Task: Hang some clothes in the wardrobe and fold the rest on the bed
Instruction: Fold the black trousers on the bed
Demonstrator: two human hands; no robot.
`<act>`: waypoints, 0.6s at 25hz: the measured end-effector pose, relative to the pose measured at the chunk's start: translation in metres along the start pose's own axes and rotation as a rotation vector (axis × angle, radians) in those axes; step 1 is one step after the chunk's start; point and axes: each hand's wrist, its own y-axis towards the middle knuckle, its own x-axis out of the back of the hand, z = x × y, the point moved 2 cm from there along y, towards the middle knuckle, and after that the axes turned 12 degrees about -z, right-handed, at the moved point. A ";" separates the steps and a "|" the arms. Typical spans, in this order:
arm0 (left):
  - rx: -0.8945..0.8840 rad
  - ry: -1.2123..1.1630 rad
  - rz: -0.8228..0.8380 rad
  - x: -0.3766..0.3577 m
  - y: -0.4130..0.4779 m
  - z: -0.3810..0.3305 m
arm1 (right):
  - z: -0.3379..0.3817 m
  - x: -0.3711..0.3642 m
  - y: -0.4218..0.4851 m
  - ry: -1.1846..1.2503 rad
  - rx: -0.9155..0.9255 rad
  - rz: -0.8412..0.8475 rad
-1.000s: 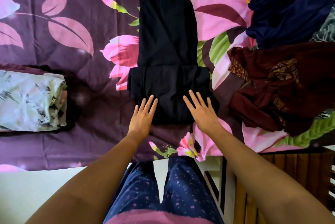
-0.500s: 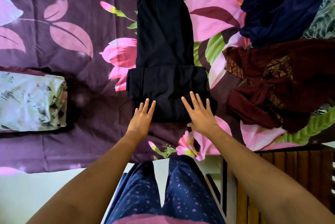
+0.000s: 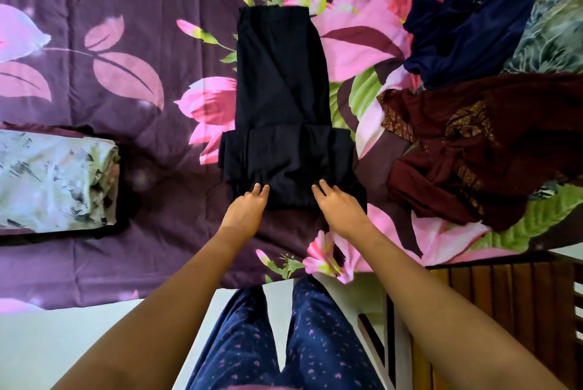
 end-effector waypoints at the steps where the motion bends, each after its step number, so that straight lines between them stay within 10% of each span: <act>1: -0.018 0.005 0.032 0.007 -0.002 0.002 | 0.001 0.009 -0.001 -0.005 0.025 0.026; 9: -0.068 -0.240 0.408 0.043 -0.061 -0.005 | 0.015 0.069 -0.021 0.089 0.177 0.640; 15: -0.020 -0.284 0.221 0.088 -0.021 0.016 | 0.000 0.109 0.010 0.061 0.110 0.524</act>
